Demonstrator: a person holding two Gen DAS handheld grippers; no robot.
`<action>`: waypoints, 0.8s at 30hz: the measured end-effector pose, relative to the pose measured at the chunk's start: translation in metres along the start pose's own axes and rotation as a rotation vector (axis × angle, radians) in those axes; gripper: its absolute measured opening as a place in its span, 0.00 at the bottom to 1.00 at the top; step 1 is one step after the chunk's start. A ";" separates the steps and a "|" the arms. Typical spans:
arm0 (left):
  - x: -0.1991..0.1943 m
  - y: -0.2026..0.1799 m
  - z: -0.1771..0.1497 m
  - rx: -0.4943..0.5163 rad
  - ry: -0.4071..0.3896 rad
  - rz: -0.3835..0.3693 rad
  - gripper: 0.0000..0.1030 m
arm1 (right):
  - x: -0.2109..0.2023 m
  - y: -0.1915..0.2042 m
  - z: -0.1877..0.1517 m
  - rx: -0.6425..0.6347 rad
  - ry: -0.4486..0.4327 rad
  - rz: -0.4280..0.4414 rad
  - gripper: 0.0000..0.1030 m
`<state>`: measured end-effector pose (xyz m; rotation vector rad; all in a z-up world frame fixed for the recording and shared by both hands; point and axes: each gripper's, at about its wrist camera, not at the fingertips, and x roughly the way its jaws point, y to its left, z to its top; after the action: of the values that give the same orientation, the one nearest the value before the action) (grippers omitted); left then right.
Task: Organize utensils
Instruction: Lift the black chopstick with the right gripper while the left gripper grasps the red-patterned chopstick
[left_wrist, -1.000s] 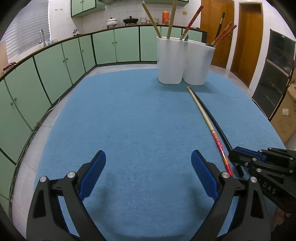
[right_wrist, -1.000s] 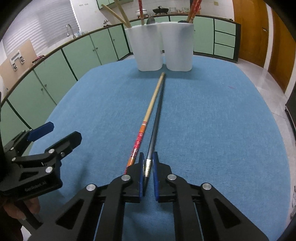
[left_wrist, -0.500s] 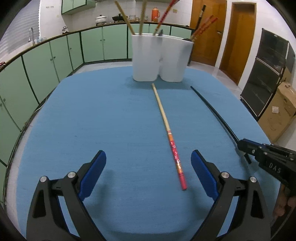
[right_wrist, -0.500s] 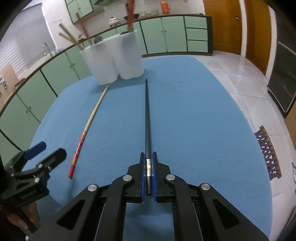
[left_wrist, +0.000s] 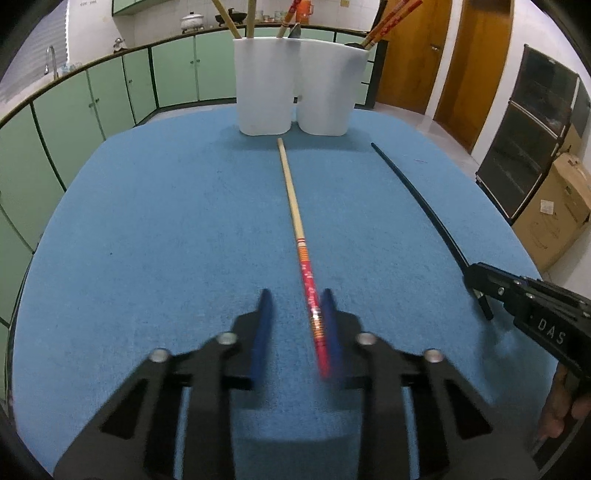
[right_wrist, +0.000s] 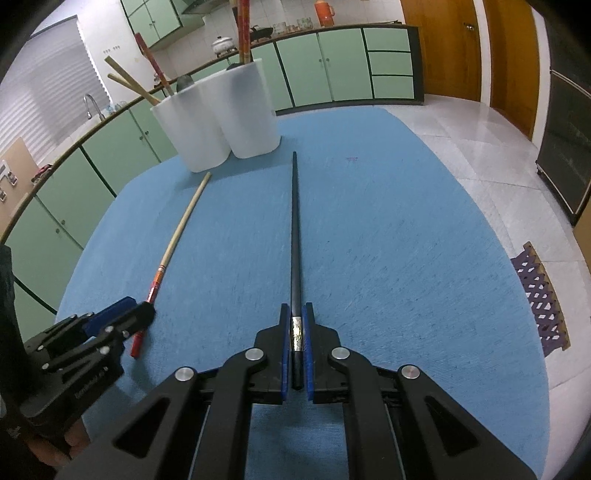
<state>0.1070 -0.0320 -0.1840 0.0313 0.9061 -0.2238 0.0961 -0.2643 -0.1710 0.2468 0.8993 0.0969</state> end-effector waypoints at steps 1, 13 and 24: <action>0.000 0.001 0.000 -0.005 0.000 0.005 0.10 | 0.000 0.000 0.000 -0.001 -0.001 -0.001 0.06; -0.011 0.034 -0.004 -0.078 -0.013 0.088 0.05 | 0.008 0.001 0.010 -0.001 -0.005 -0.016 0.07; -0.013 0.040 -0.006 -0.054 -0.019 0.038 0.44 | 0.003 0.002 0.005 -0.086 -0.013 -0.012 0.16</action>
<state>0.1030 0.0101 -0.1803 -0.0039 0.8919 -0.1640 0.1017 -0.2622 -0.1698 0.1621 0.8816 0.1226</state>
